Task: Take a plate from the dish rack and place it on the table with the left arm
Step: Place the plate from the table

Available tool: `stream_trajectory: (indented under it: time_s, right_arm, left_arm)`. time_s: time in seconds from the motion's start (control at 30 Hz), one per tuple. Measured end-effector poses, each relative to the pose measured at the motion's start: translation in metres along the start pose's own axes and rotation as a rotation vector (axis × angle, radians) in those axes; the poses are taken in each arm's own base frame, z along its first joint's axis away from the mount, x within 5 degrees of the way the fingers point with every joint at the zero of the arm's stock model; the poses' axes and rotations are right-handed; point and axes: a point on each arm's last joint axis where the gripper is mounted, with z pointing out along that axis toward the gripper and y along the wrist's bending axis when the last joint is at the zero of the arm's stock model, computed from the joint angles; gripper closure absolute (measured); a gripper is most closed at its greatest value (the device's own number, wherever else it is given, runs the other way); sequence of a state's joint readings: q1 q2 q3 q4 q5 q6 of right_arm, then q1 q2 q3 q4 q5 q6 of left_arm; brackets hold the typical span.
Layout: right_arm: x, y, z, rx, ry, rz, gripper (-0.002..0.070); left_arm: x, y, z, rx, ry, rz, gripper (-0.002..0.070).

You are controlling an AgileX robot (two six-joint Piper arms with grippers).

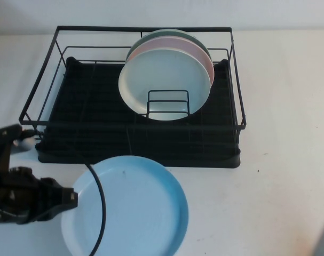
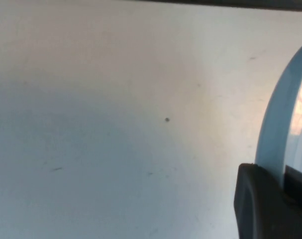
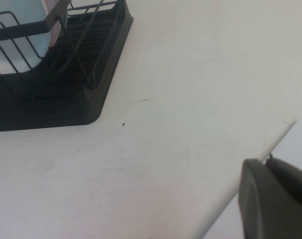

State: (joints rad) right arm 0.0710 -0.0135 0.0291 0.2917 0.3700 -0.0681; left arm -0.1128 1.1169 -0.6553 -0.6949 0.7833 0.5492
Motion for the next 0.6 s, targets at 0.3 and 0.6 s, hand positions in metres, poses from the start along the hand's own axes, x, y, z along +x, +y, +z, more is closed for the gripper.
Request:
stream_trajectory:
  time_s: [0.3, 0.6]
  right_arm:
    - [0.000, 0.000, 0.000, 0.000, 0.000, 0.000, 0.0696]
    - [0.000, 0.000, 0.000, 0.000, 0.000, 0.000, 0.0696]
  left_arm:
    - [0.017, 0.022, 0.039, -0.010, -0.054, -0.108, 0.0675]
    - [0.021, 0.044, 0.079, -0.035, 0.034, -0.131, 0.0672]
